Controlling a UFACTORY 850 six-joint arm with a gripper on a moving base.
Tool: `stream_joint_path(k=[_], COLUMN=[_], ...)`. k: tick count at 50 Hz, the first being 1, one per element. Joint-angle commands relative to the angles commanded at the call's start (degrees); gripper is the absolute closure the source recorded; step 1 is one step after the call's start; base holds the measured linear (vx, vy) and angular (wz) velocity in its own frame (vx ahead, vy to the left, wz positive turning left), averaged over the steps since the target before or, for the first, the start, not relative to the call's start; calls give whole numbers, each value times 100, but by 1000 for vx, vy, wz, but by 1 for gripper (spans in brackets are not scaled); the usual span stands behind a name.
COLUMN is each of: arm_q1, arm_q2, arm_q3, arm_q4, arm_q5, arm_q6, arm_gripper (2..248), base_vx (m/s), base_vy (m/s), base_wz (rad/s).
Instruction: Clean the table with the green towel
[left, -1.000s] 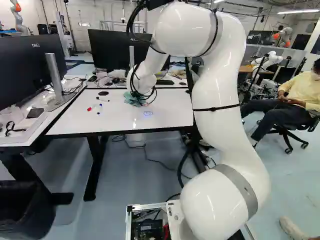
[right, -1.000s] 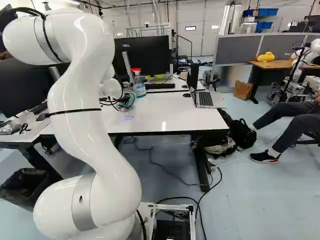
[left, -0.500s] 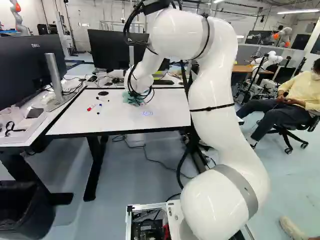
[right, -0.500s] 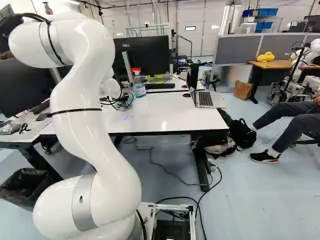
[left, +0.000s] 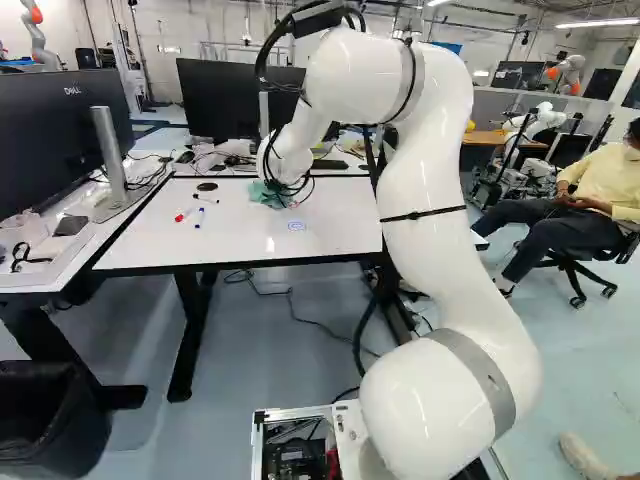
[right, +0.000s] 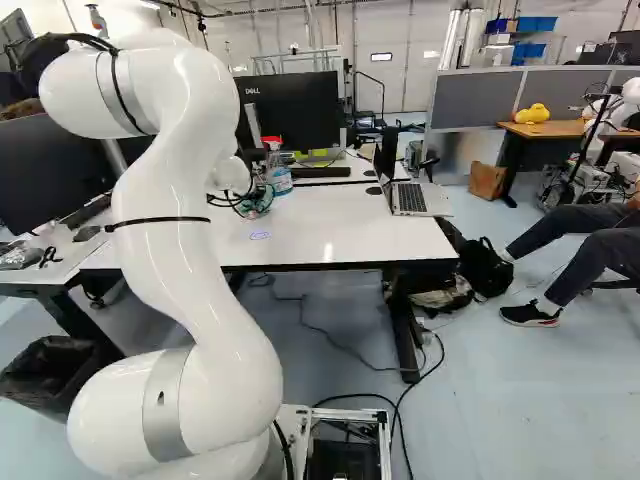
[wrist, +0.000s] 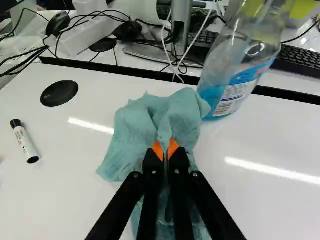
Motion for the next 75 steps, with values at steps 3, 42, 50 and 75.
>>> stream_joint_path(k=[3, 42, 50, 75], arm_q1=[-38, 185, 304, 447], arm_q2=[40, 672, 636, 204], arm_q3=[56, 911, 863, 279], arm_q4=[0, 0, 0, 0], arm_q5=[0, 0, 0, 0], arm_q6=[0, 0, 0, 0], arm_gripper=[220, 220, 220, 220], base_vx=[0, 0, 0, 0], base_vy=[0, 0, 0, 0], base_wz=[0, 0, 0, 0])
